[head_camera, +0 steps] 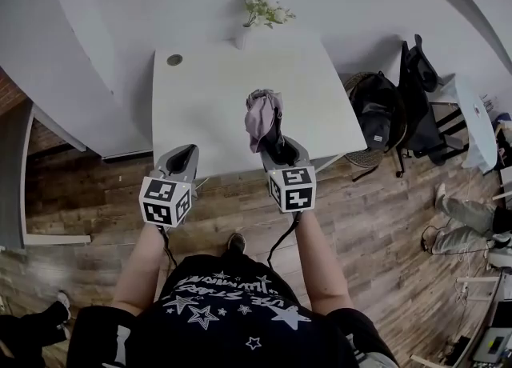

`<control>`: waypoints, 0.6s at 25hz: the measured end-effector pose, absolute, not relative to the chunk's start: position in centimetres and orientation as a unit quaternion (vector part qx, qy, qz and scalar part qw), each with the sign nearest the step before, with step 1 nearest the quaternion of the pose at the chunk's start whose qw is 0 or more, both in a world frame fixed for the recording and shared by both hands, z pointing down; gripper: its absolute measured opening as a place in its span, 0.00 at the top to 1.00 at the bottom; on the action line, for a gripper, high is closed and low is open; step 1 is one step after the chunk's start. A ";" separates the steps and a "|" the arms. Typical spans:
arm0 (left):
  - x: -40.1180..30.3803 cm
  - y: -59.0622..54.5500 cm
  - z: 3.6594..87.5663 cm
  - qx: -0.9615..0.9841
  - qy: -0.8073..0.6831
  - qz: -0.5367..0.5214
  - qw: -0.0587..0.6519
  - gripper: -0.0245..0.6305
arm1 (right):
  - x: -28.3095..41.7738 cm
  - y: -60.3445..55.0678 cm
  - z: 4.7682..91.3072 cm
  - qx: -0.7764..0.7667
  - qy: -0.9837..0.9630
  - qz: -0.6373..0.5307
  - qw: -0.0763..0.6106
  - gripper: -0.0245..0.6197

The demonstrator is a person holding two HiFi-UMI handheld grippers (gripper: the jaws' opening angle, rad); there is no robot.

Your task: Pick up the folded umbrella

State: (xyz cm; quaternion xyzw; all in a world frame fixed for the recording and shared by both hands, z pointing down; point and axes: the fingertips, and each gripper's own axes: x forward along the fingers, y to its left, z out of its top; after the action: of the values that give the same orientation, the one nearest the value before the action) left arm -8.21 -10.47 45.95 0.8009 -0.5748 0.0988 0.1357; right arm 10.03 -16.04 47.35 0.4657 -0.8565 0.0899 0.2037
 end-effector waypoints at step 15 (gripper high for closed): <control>-11.5 -6.9 45.4 0.829 -0.535 0.099 0.132 0.96 | 6.9 -11.1 46.6 0.504 -0.833 0.100 0.206 0.61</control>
State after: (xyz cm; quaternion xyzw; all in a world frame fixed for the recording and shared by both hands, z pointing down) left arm -11.54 -6.87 45.44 0.8290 -0.5345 0.0986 0.1318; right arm 6.94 -11.15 46.63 0.5040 -0.8328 0.1000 0.2061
